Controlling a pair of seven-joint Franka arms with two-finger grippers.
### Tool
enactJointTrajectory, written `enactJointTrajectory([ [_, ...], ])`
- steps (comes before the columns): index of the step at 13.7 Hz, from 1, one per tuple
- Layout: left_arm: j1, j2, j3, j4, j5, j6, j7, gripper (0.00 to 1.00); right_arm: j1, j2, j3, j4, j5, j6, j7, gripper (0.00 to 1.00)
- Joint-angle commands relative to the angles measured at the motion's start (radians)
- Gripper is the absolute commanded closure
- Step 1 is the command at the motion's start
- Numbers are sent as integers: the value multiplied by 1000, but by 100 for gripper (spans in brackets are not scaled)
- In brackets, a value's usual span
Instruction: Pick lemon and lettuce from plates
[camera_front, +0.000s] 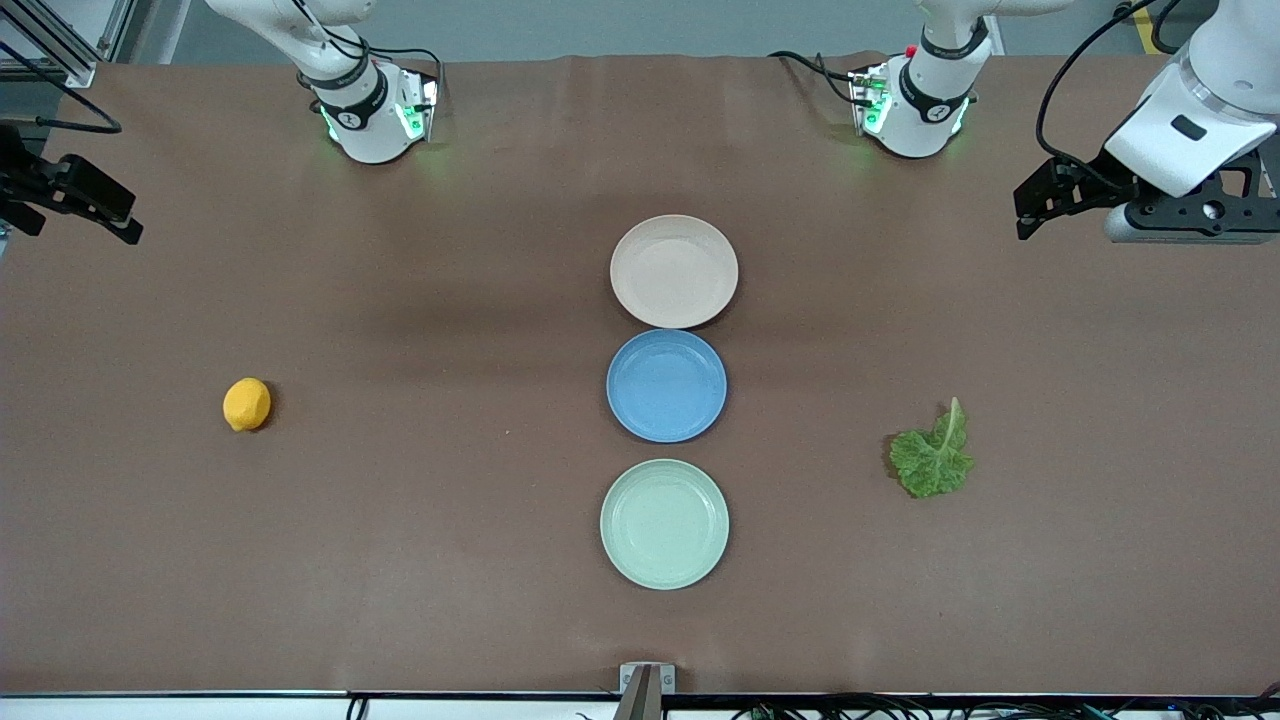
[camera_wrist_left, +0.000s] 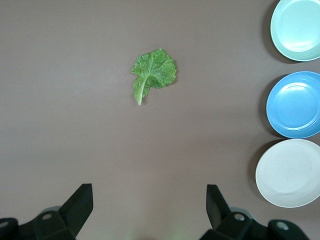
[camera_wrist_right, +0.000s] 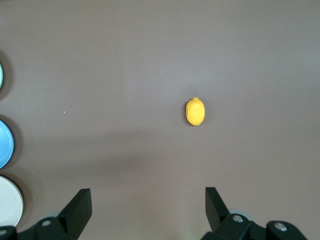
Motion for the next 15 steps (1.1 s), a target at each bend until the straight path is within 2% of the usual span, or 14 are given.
enactJointTrajectory([
  [1, 1, -11, -6, -6, -11, 6, -5, 0, -3, -14, -1, -21, 16, 10, -9, 0],
  [15, 12, 7, -15, -4, -20, 26, -10, 0, -3, -14, -1, -21, 15, 15, -9, 0],
])
